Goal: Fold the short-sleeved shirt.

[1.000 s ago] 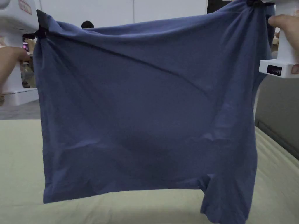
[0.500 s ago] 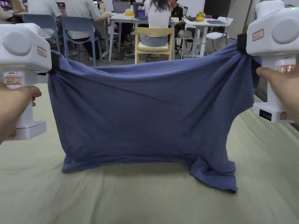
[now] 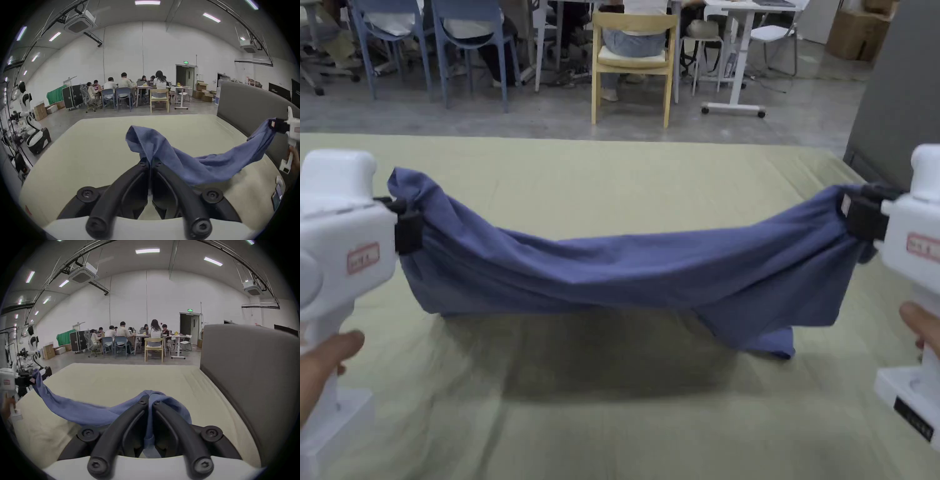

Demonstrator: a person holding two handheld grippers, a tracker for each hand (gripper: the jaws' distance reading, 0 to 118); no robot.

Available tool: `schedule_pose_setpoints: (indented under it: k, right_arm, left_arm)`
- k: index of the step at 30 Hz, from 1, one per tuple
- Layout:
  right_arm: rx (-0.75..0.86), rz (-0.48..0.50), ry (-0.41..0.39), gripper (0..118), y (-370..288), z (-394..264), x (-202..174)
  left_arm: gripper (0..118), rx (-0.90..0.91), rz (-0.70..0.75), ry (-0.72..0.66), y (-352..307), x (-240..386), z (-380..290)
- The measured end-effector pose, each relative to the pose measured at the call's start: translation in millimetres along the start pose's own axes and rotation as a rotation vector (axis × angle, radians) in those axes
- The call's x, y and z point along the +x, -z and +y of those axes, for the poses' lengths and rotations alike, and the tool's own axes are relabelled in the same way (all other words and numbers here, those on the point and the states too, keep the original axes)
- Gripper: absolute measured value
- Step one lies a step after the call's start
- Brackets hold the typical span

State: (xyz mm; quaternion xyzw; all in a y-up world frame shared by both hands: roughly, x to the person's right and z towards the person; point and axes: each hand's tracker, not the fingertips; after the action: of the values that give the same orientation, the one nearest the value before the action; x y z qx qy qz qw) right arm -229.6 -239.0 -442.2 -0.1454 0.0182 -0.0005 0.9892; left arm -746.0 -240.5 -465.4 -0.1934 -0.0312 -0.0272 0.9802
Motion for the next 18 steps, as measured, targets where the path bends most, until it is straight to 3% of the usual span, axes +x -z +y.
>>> schedule_pose_setpoints:
  k: [9,18]
  right_arm:
    - [-0.144,0.0,0.057,3,-103,-123,0]
    - [-0.242,0.006,0.063,3,-242,-188,1]
  left_arm:
    - [0,-0.104,0.012,-0.095,-96,11,-125]
    - [0,-0.251,0.047,-0.009,-208,9,-208]
